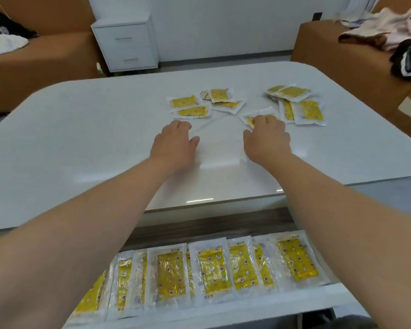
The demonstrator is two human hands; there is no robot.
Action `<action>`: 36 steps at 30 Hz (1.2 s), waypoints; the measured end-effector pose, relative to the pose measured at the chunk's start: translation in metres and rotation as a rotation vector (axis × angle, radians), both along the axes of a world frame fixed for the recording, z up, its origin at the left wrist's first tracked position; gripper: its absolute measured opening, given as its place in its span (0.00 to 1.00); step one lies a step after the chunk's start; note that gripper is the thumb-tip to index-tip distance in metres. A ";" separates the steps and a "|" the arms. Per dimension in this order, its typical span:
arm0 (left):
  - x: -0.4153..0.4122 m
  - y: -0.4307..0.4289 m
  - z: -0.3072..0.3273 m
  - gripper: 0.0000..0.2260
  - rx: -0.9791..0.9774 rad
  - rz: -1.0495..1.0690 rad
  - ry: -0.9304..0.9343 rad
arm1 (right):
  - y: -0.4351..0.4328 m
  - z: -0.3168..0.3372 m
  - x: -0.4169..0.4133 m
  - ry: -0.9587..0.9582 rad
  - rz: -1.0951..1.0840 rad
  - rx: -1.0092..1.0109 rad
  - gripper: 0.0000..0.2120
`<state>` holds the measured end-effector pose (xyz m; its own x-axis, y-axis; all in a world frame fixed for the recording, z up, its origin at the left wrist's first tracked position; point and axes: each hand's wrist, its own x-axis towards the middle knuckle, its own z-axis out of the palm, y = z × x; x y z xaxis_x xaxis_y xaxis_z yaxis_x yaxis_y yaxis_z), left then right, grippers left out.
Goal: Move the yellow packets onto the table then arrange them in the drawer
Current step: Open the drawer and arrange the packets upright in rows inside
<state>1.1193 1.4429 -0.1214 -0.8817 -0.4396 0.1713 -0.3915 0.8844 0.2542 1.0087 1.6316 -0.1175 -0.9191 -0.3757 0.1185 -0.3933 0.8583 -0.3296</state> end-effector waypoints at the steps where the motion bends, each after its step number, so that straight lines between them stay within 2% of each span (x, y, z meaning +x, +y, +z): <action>1: -0.016 -0.007 -0.003 0.23 -0.054 0.006 -0.026 | -0.004 -0.008 -0.011 0.035 0.005 0.008 0.23; 5: -0.064 -0.027 -0.017 0.27 -0.106 0.009 -0.134 | -0.009 -0.035 -0.039 0.091 0.035 0.067 0.29; 9: -0.095 -0.036 -0.032 0.32 -0.056 0.004 -0.267 | -0.010 -0.048 -0.051 0.017 0.017 0.063 0.36; 12: -0.102 -0.039 -0.035 0.35 -0.063 0.036 -0.298 | -0.012 -0.050 -0.057 -0.026 0.026 0.098 0.37; 15: -0.095 -0.032 -0.032 0.36 -0.095 0.042 -0.310 | -0.011 -0.049 -0.056 0.025 0.025 0.081 0.33; 19: -0.056 -0.017 -0.024 0.35 -0.120 0.037 -0.281 | -0.006 -0.038 -0.041 0.075 0.088 0.016 0.22; 25: 0.051 0.022 -0.010 0.26 -0.160 -0.027 -0.283 | 0.013 -0.032 0.023 0.042 0.179 -0.031 0.11; 31: 0.134 0.041 0.001 0.19 -0.104 -0.068 -0.255 | 0.020 -0.022 0.096 -0.006 0.331 0.006 0.10; 36: 0.143 0.042 0.001 0.14 -0.134 -0.056 -0.185 | 0.022 -0.007 0.111 -0.076 0.407 0.045 0.10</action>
<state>1.2620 1.4851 -0.1202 -0.9261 -0.3728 0.0582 -0.3695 0.9272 0.0614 1.1199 1.6536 -0.1241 -0.7004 -0.7131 0.0310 -0.6791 0.6523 -0.3368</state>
